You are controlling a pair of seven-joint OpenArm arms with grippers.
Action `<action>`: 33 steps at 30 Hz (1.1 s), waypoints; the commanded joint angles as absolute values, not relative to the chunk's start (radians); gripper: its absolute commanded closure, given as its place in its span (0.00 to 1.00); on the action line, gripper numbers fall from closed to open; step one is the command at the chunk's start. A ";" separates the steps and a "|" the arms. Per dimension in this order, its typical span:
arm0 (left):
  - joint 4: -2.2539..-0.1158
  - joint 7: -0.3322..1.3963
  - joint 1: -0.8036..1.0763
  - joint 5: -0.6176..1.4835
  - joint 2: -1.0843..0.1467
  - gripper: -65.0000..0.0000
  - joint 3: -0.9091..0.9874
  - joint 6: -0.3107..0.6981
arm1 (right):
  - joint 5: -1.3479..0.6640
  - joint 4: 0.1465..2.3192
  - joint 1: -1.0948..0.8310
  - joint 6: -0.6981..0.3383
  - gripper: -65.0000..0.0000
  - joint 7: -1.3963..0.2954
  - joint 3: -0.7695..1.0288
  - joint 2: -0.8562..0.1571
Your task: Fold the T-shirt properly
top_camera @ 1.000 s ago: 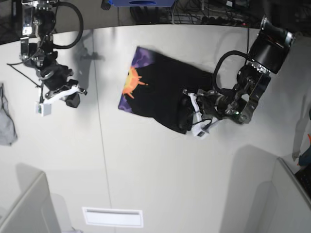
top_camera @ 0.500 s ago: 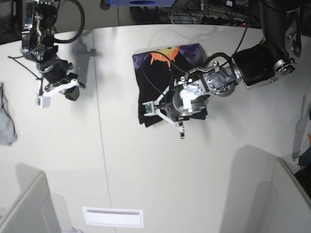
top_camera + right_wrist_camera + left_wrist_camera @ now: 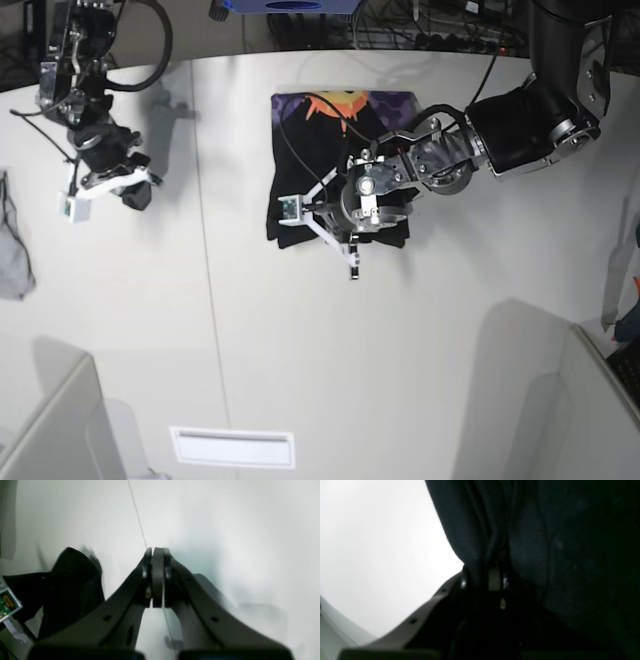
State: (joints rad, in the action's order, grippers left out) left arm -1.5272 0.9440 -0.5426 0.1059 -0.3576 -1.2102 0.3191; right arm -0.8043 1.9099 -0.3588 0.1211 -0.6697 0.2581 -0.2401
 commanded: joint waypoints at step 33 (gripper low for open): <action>-1.985 0.673 0.145 0.111 -0.452 1.00 0.041 0.323 | -0.498 2.022 -0.700 -0.044 1.00 -0.427 0.263 -0.326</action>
